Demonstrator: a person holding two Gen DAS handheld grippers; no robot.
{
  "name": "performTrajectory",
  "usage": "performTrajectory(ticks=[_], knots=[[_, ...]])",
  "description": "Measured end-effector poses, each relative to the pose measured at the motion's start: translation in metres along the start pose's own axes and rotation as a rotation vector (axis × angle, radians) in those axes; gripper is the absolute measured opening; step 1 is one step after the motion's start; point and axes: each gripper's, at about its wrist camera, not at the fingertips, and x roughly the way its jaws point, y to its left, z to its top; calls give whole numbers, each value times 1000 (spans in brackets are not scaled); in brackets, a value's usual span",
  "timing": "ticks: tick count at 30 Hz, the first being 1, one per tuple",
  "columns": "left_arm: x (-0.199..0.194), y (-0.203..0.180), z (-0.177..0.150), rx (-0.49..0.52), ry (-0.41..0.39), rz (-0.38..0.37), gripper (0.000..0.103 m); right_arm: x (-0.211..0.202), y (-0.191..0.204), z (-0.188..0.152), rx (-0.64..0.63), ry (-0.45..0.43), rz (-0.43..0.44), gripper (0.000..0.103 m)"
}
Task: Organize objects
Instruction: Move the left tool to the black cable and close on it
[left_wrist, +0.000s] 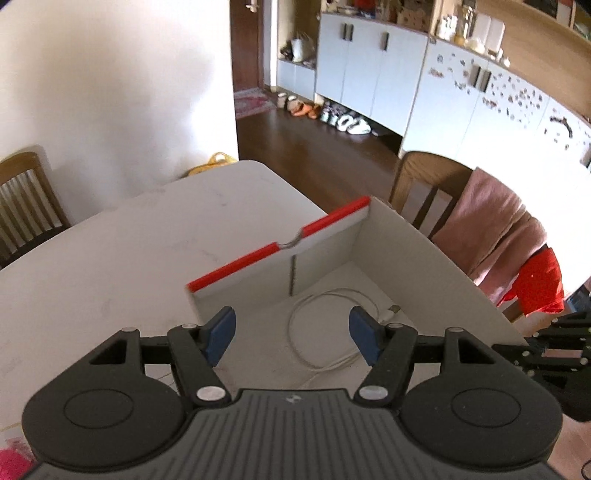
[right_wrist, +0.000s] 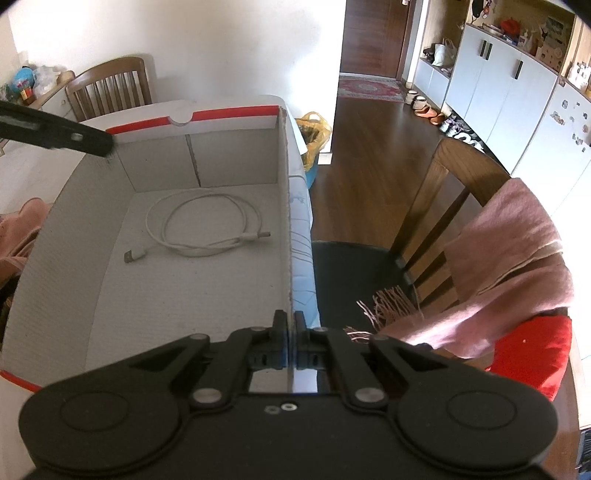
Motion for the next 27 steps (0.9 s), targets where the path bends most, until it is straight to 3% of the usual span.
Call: performTrajectory(ticks=[13, 27], knots=[[-23, 44, -49, -77, 28, 83, 70, -4, 6, -2, -27, 8, -24, 3], [30, 85, -78, -145, 137, 180, 75, -8, 9, -3, -32, 19, -25, 3]])
